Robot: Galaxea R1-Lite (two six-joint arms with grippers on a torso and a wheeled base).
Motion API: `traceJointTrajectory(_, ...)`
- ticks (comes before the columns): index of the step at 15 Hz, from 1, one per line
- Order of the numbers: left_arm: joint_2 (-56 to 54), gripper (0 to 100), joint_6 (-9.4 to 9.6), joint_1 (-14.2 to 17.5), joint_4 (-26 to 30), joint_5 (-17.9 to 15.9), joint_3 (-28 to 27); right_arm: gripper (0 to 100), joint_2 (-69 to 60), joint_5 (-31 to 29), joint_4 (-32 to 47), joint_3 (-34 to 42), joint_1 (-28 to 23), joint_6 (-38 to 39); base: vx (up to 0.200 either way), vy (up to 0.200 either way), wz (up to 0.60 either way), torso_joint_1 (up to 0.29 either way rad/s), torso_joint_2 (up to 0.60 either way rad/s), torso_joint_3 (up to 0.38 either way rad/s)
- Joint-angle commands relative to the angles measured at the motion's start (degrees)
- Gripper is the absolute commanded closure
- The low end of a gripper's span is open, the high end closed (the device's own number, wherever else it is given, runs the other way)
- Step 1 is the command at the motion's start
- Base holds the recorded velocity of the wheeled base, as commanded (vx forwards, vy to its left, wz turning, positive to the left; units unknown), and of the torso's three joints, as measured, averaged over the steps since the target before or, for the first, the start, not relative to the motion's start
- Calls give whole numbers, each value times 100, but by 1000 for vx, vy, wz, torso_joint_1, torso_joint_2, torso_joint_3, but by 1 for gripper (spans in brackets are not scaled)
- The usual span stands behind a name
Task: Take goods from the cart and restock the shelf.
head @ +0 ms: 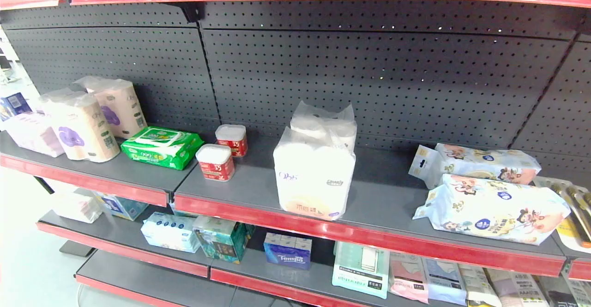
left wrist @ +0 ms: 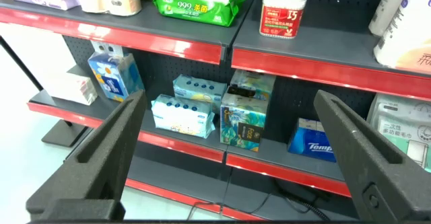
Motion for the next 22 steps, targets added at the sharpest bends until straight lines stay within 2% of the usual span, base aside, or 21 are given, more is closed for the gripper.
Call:
traceJointTrajectory(1,5,0,5,2,-2,-6,0,0,-440,-3,-11,24,74,58,0,0,0,0,0,0)
traceJointTrajectory(3,5,0,5,2,-2,-6,0,0,-440,-425,-73,156,74,656,0,0,0,0,0,0)
traceJointTrajectory(10,5,0,-4,2,-2,-6,0,0,-440,-451,-81,156,74,489,0,0,0,0,0,0)
traceJointTrajectory(13,5,0,5,2,-2,-191,0,0,-440,-451,-81,156,74,489,0,0,0,0,0,0)
traceJointTrajectory(17,5,0,40,2,-2,-217,0,0,-440,-416,-81,165,74,515,0,0,0,0,0,0)
traceJointTrajectory(22,5,0,40,2,-2,-226,0,0,-440,-398,-90,165,74,524,0,0,-600,6,2,1)
